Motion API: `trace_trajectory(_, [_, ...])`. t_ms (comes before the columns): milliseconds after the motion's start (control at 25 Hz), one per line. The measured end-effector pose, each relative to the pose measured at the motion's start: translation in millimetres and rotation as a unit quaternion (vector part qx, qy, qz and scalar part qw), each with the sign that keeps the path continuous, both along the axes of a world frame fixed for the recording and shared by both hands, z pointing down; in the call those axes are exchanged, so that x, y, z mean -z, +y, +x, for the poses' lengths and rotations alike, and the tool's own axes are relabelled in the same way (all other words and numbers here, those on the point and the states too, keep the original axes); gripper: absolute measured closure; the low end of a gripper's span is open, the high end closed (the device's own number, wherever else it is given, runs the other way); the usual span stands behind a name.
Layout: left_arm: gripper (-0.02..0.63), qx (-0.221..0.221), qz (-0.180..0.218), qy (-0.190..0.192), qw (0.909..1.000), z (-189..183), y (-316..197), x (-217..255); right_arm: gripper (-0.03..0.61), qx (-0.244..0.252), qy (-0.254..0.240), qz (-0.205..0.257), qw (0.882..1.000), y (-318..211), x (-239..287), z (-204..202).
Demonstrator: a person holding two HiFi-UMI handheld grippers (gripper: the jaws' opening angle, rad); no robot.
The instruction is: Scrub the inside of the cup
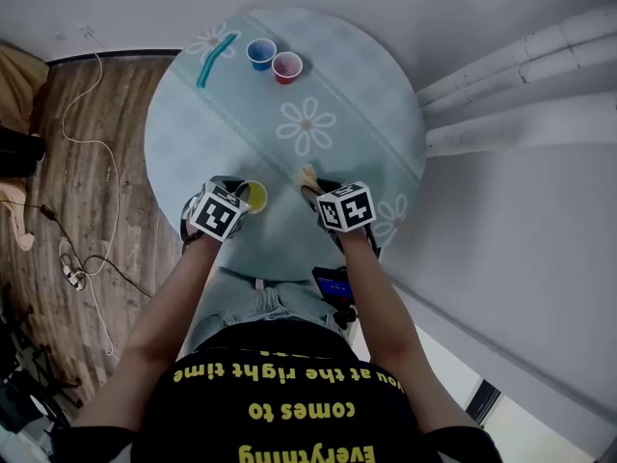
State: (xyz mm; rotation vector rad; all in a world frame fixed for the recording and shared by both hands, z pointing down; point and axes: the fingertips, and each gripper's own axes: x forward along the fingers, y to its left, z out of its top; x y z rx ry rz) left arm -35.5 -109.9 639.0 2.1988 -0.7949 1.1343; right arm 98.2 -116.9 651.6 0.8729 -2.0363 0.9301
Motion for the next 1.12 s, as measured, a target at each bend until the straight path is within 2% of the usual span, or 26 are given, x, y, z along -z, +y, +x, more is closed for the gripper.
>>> trace_trajectory(320, [0.592, 0.001, -0.022, -0.010, 0.9997, 0.1, -2.7, -2.5, 0.431, 0.014, 0.013, -0.024, 1.000, 5.5, -11.0, -1.5])
trace_trajectory(800, [0.588, 0.001, -0.017, -0.007, 0.9998, 2.1, -5.1, -3.7, 0.405, 0.022, 0.030, -0.036, 0.999, 5.5, -21.5, -0.8])
trace_trajectory(1120, [0.581, 0.008, -0.019, 0.011, 0.9997, 5.5, -6.5, -1.3, 0.330, 0.033, 0.043, -0.043, 0.998, 6.7, -27.7, -1.2])
